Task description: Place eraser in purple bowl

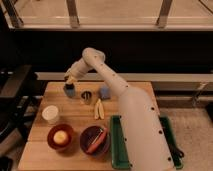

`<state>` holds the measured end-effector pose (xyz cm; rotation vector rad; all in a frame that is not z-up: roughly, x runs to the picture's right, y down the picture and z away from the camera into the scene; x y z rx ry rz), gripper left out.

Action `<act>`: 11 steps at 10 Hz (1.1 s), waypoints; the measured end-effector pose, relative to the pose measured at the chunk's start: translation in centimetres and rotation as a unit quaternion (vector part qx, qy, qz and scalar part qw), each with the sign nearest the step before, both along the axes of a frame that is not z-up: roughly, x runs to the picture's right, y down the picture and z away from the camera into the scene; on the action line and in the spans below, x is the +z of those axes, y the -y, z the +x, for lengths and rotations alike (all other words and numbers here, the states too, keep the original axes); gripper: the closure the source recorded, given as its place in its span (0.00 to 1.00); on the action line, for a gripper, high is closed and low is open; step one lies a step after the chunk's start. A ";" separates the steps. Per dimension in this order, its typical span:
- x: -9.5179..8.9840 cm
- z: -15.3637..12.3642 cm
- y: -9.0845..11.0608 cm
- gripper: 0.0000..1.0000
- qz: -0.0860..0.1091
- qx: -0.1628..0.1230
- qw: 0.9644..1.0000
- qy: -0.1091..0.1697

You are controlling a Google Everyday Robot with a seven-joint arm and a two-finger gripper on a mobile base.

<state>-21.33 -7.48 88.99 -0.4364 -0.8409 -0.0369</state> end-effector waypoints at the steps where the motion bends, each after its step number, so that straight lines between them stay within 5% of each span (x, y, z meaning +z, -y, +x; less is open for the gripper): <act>1: -1.7 0.6 0.7 1.00 0.010 -0.004 1.000 0.004; 5: -8.7 5.9 0.8 1.00 0.018 -0.008 0.999 0.029; 11: -16.4 13.5 -6.7 1.00 -0.044 -0.027 0.999 0.013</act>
